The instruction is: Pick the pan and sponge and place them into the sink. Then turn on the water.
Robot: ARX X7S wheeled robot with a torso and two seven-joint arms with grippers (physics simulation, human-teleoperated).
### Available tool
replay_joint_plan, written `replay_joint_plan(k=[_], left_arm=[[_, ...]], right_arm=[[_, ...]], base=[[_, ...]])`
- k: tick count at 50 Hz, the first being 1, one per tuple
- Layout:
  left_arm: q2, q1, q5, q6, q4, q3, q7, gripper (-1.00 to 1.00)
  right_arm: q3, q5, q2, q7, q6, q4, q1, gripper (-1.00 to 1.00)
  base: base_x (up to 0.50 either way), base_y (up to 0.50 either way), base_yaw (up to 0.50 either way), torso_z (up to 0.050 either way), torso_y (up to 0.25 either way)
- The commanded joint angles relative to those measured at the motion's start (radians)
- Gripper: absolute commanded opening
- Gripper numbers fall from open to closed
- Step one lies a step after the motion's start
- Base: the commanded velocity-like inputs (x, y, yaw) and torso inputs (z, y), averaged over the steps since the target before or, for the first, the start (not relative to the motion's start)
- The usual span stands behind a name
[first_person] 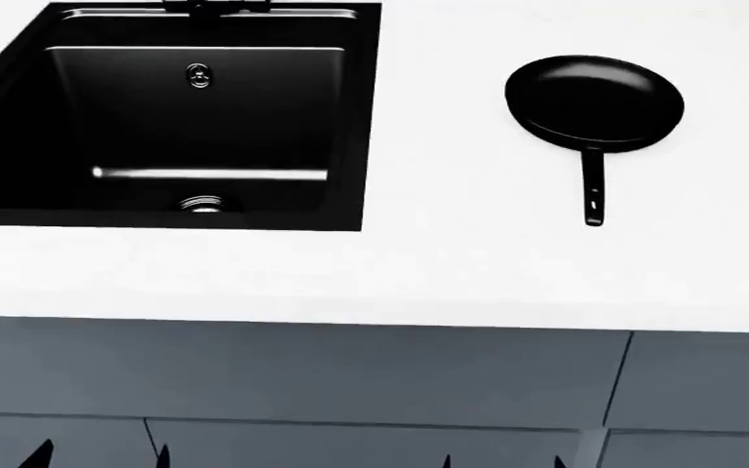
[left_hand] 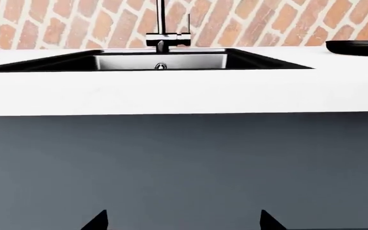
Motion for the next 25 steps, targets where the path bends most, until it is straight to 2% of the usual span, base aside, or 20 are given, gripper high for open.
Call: replay_joint_plan(k=[1,25], left_arm=[[-0.021,-0.002,0.001,0.019,-0.005,0.021,-0.029,1.0],[-0.048,-0.003,-0.044,0.016,-0.001,0.05,-0.043,1.0]], right_arm=[[-0.022,0.008,0.018,0.025,0.008,-0.003,0.003,1.0],[-0.053,0.028,0.043,0.063,0.015,0.004,0.008,1.0]], base=[[0.0,0.0,0.0,0.05,0.0],[0.0,0.0,0.0,0.05,0.0]])
